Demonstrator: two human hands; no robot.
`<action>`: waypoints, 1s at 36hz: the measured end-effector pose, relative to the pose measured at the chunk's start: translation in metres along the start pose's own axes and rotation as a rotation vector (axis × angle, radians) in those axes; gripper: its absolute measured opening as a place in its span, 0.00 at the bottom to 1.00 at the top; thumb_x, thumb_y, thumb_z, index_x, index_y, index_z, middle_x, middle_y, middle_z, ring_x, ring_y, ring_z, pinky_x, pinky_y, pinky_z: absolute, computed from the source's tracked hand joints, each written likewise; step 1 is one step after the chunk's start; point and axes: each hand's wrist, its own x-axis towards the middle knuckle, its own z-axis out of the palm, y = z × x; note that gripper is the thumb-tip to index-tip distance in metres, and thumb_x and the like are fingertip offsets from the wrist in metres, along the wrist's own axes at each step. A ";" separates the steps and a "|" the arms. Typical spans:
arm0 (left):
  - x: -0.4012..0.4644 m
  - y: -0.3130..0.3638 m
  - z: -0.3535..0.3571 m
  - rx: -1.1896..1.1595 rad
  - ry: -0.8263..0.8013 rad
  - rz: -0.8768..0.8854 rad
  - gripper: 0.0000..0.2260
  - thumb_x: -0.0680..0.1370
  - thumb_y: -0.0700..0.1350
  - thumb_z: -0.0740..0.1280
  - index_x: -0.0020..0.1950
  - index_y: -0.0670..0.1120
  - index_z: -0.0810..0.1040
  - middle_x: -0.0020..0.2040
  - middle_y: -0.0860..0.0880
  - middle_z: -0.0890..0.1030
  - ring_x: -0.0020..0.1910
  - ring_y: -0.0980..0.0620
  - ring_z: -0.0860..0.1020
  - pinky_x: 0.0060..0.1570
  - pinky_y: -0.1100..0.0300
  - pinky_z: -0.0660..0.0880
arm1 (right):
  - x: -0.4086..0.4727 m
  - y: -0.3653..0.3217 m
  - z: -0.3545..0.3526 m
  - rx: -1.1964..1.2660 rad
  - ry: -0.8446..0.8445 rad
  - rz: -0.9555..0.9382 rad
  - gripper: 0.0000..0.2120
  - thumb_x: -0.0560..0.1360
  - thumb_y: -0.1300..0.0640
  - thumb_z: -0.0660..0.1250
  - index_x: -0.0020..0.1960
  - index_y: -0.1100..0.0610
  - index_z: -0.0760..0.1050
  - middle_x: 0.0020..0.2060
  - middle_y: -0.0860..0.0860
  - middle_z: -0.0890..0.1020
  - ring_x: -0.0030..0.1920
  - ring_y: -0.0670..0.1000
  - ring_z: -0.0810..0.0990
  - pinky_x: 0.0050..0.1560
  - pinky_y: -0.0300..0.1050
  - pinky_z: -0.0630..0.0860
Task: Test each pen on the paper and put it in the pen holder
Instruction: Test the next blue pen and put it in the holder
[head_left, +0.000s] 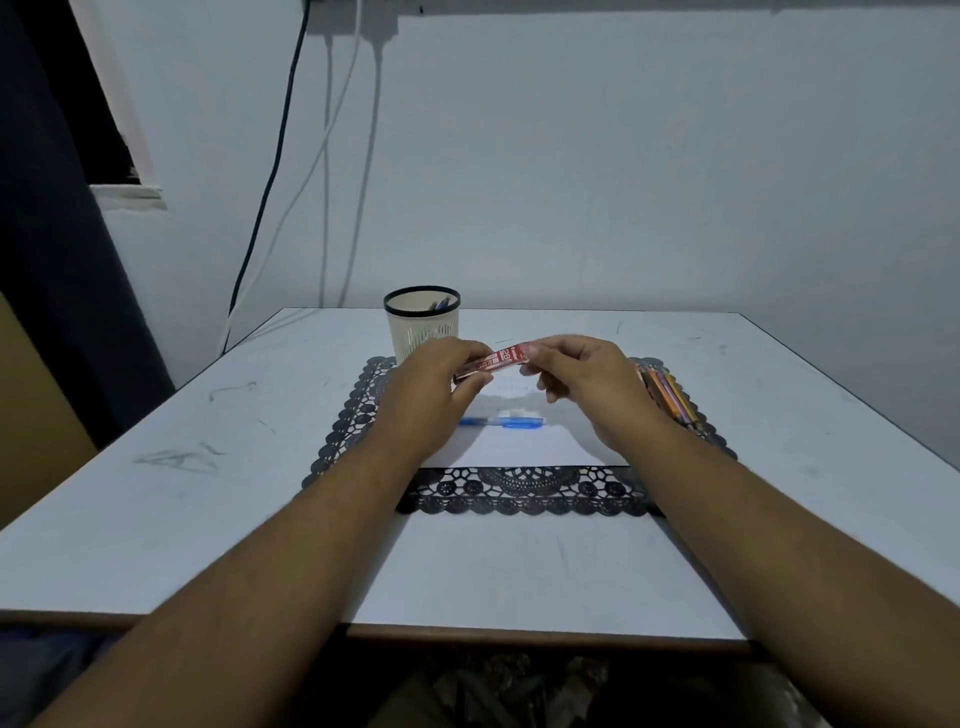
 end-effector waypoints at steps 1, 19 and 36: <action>0.000 0.001 0.000 0.006 0.007 -0.003 0.10 0.80 0.46 0.70 0.61 0.49 0.82 0.49 0.54 0.81 0.49 0.54 0.75 0.51 0.54 0.73 | 0.000 0.001 0.000 0.013 -0.012 0.036 0.05 0.79 0.60 0.73 0.52 0.61 0.85 0.41 0.56 0.87 0.35 0.48 0.79 0.38 0.41 0.77; -0.002 0.010 -0.005 -0.433 0.028 -0.195 0.11 0.78 0.44 0.75 0.58 0.54 0.82 0.46 0.50 0.83 0.43 0.56 0.78 0.44 0.59 0.75 | -0.001 -0.002 0.007 0.340 -0.070 0.395 0.04 0.81 0.65 0.68 0.52 0.65 0.80 0.36 0.56 0.83 0.34 0.49 0.77 0.32 0.39 0.77; -0.001 0.024 -0.008 -0.570 0.041 -0.181 0.06 0.79 0.44 0.73 0.54 0.52 0.83 0.43 0.53 0.83 0.38 0.53 0.76 0.39 0.57 0.73 | 0.003 0.006 0.006 0.634 -0.222 0.703 0.07 0.79 0.62 0.68 0.51 0.66 0.81 0.39 0.55 0.83 0.34 0.48 0.78 0.29 0.37 0.77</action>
